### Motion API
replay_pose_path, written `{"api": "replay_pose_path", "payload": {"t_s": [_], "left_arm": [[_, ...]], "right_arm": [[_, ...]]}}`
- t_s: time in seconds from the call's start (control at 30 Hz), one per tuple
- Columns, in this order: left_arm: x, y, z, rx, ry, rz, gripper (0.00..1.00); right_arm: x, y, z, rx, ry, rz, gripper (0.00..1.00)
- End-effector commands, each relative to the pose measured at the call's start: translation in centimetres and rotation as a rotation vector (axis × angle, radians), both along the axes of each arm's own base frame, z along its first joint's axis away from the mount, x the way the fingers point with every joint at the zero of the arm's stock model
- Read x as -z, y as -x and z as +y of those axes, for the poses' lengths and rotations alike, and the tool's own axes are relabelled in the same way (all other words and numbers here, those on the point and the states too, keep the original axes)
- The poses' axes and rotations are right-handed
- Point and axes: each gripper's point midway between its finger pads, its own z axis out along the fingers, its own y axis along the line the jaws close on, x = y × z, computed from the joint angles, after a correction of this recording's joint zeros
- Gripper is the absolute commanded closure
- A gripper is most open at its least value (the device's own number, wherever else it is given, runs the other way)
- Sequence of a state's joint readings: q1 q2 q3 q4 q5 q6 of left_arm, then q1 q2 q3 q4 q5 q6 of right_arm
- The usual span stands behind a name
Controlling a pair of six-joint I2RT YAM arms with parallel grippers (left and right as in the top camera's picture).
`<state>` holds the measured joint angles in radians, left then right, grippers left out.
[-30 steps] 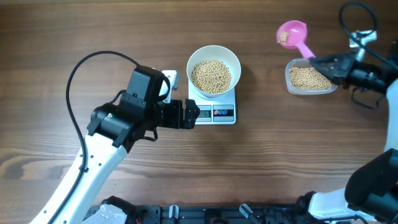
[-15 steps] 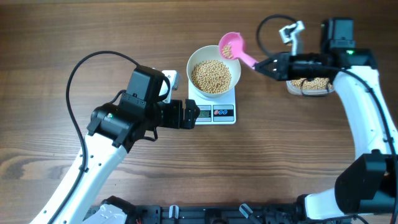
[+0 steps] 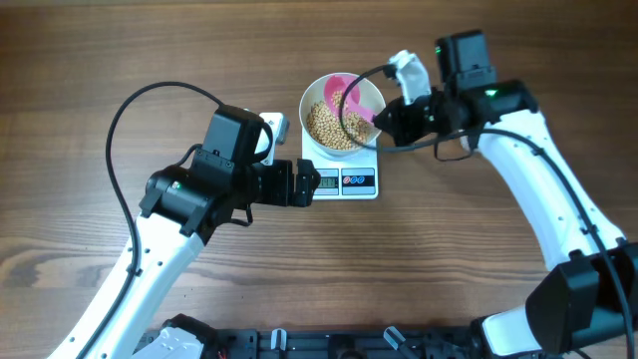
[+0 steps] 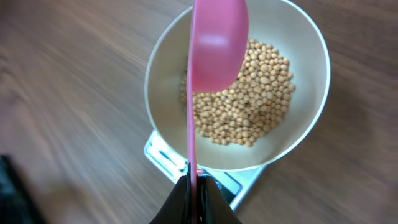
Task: Scoop item into bowl and weigh 150g on scale
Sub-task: 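Tilt the pink scoop over the bowl with the right gripper, pouring soybeans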
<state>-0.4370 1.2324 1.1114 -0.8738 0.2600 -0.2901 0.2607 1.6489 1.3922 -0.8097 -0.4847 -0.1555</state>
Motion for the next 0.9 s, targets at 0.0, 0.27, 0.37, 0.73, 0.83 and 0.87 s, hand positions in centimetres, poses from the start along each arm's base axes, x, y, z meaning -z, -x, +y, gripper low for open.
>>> {"api": "replay_pose_path", "payload": {"t_s": [0.0,0.27,0.37,0.73,0.83,0.87], "left_arm": [[0.21,0.15,-0.24,0.026,-0.004,-0.001,0.0],[0.21,0.15,-0.24,0.026,-0.004,-0.001,0.0],[0.21,0.15,-0.25,0.026,-0.003,-0.001,0.0],[0.21,0.15,-0.24,0.026,-0.004,-0.001,0.0],[0.21,0.15,-0.24,0.026,-0.004,-0.001,0.0],[0.21,0.15,-0.25,0.026,-0.003,-0.001,0.0]], "right_arm": [[-1.22,-0.77,-1.26,0.007,0.155,-0.139,0.96],[-2.01,-0.47,-1.42,-0.052,0.243,-0.223,0.96],[-1.97,-0.53,-1.56,-0.057,0.276,-0.239,0.96],[-1.75,-0.49,-1.3,-0.107,0.425,-0.31,0.96],[-1.74,-0.52,-1.38,-0.113,0.442,-0.317,0.96],[-1.74,-0.5,-1.34,-0.117,0.443,-0.319,0.96]]}}
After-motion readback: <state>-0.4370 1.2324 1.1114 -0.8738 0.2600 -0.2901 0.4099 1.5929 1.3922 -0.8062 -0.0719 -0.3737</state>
